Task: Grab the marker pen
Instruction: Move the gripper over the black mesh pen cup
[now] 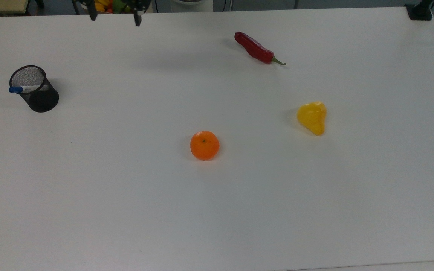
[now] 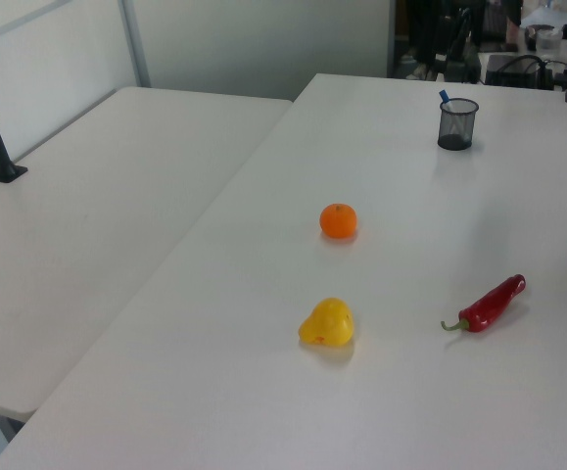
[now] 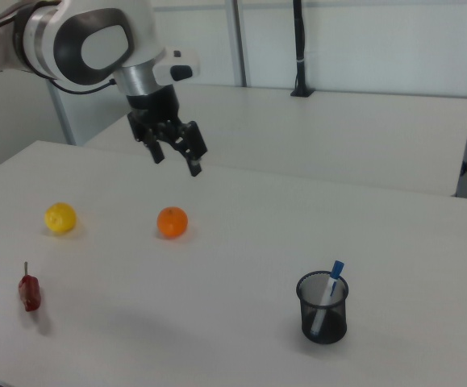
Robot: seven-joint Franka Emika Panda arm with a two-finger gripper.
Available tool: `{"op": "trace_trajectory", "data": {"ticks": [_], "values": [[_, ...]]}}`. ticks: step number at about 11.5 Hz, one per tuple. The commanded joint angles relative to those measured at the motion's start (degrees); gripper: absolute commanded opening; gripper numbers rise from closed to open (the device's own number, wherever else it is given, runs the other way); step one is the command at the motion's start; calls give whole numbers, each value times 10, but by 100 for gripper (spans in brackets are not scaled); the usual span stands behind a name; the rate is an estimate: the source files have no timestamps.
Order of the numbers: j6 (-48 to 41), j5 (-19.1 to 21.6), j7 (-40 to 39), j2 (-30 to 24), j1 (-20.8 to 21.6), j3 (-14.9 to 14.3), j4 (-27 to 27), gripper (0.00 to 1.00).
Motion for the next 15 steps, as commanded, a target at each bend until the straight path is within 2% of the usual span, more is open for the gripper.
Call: {"op": "trace_trajectory", "data": {"ticks": [1,4,7,9,11,15], "values": [[73,-9,-7,6,-29,-35,-7,100],[136,-19,-70,27,-47,-72,-9,100],[192,-19,-91,52,-48,-104,-16,100],[261,-20,-93,75,-51,-122,-44,100],[351,-20,-109,89,-60,-126,-89,99],[422,-19,-104,142,-65,-125,-92,86]]}}
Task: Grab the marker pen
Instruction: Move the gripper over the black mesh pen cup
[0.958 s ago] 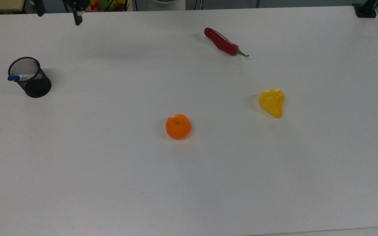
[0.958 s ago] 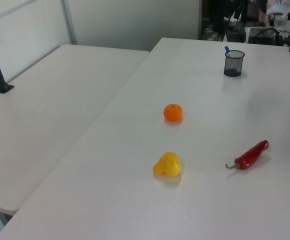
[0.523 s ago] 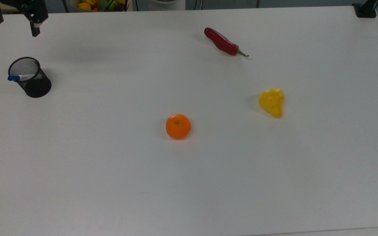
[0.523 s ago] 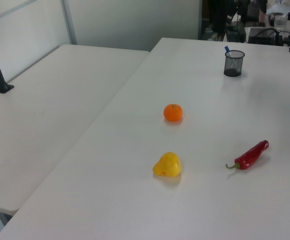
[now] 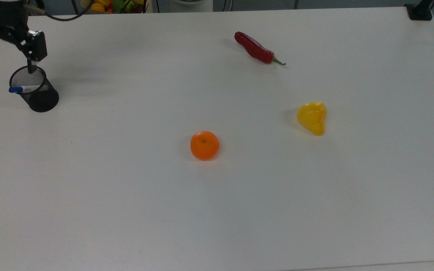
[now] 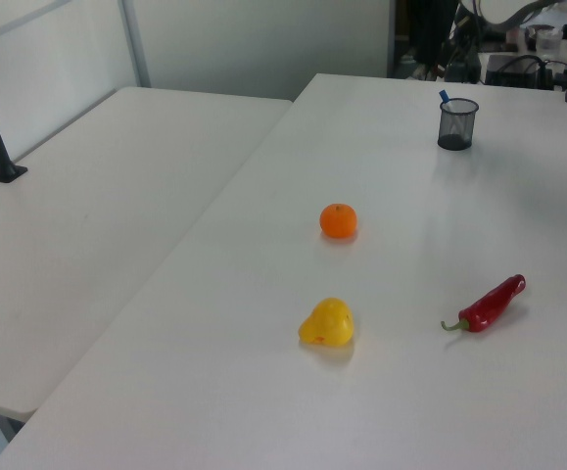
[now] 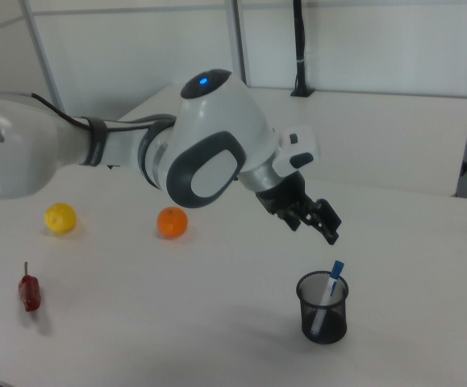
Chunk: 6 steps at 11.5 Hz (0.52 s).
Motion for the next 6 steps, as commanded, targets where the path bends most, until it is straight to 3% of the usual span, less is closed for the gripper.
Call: {"op": "trace_trajectory", "data": {"ticks": [1,6], "values": [[53,-5,-10,30,2,-4,-7,83],[97,-6,-15,70,-8,-4,-8,70]]}}
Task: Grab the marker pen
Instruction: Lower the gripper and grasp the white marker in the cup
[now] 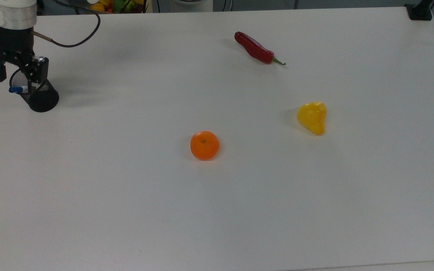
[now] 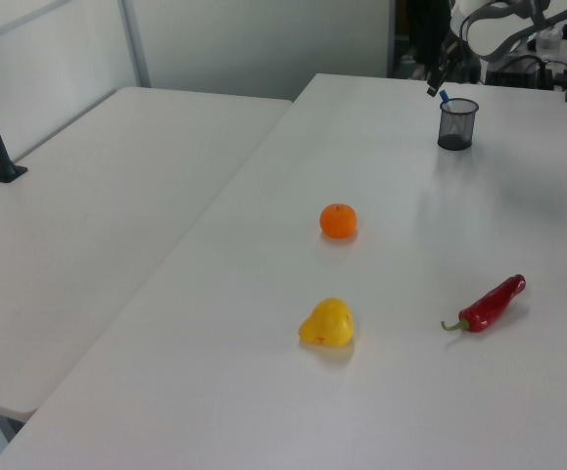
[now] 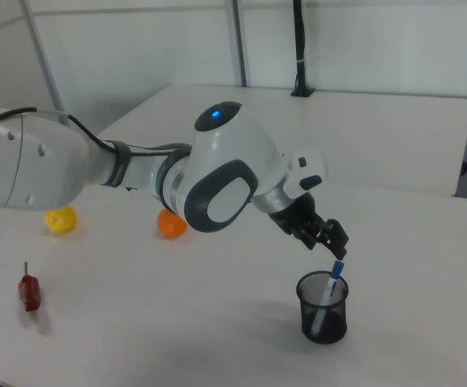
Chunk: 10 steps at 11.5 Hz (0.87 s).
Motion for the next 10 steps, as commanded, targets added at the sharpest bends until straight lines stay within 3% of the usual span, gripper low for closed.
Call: {"op": "trace_trajectory", "data": {"ticks": [1,3,6,10], "values": [[31,-7,-15,16,-6,-3,-7,69],[43,-18,-16,25,-9,-3,-8,68],[43,-38,-16,28,-14,-3,-8,54],[43,-38,-12,26,-12,-3,-16,4]]}}
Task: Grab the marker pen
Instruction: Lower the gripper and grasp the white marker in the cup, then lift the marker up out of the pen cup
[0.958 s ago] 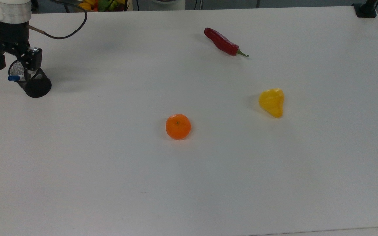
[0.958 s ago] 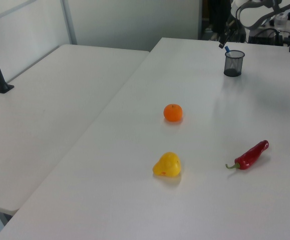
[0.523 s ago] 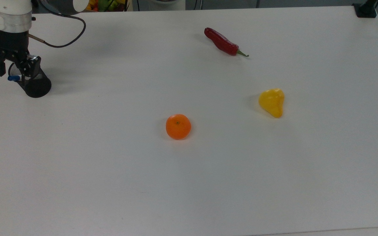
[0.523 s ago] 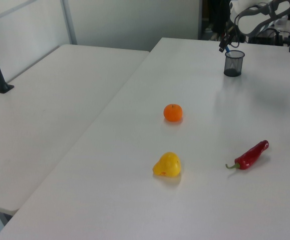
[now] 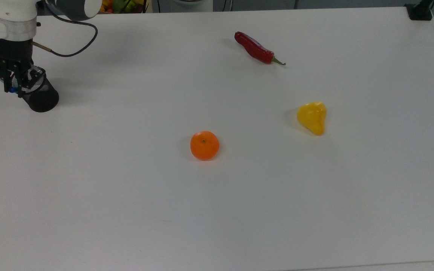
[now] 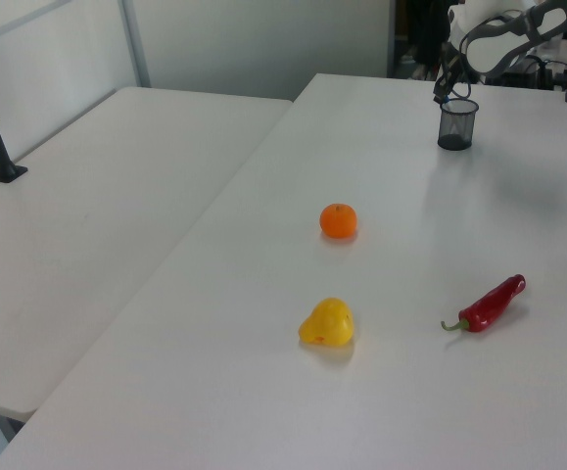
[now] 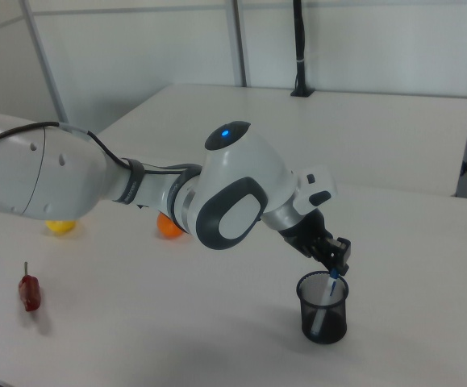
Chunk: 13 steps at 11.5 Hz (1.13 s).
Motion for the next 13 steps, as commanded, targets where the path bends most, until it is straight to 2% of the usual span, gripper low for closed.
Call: {"op": "trace_trajectory", "data": {"ticks": [1,4,11,13], "values": [[14,-9,-5,-6,2,-2,-15,1],[6,-9,-3,-19,1,-2,-19,1],[5,-1,-2,-103,0,-2,-11,1],[-22,0,-4,-136,1,-1,-10,1]]}}
